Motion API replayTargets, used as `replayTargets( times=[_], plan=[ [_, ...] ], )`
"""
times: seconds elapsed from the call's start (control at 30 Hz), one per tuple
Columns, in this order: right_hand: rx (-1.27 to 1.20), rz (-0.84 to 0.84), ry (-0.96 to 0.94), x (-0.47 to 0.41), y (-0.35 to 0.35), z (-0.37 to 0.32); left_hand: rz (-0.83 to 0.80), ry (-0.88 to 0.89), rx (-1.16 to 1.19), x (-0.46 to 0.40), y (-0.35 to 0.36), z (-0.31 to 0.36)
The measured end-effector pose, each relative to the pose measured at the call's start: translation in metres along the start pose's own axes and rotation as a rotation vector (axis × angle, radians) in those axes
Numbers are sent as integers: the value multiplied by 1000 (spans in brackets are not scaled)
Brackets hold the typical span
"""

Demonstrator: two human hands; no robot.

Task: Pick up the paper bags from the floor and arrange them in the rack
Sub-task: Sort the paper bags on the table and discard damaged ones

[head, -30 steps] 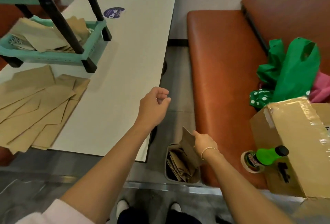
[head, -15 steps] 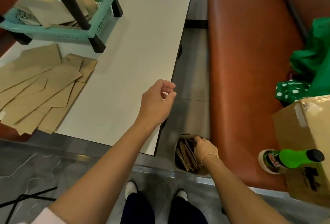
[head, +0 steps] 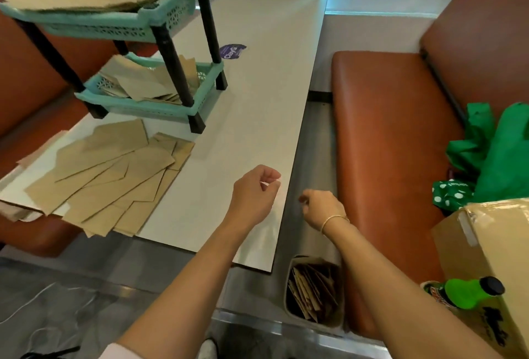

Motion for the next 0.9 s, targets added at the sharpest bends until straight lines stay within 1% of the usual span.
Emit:
replayTargets(
  times=[0.13,0.23,0.33,0.5,0.57,0.67,0.9],
  plan=[
    [12,127,-31,0,-36,-40,16,-25,-8,-5,-25,-13],
    [-11,163,-70,0,-49,-73,15,-54,-21,-13,-45,-37],
    [-14,145,-119,1,-44,-110,10,-78,-95,-23,-68,-68],
    [19,60,-191,-1,-12,-170,46,-166,-200,-39,-113,-120],
    [40,39,-205,-3,-2,-189,69,-186,-285,-45,-131,-137],
    [65,25,-208,-8,10,-210,102,-210,-440,-54,-152,-161],
    [117,40,-191,-19,22,-240,156,-218,-498,-84,-185,-207]
  ],
)
Point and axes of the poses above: each hand's wrist, its own x-axis away from the middle knuckle, its own y-axis out of the palm, z = x × y, the point moved 5 cm from there along -x, towards the middle knuckle, and after that the axes turned 9 degrees about -x, right-handed, at the moved point
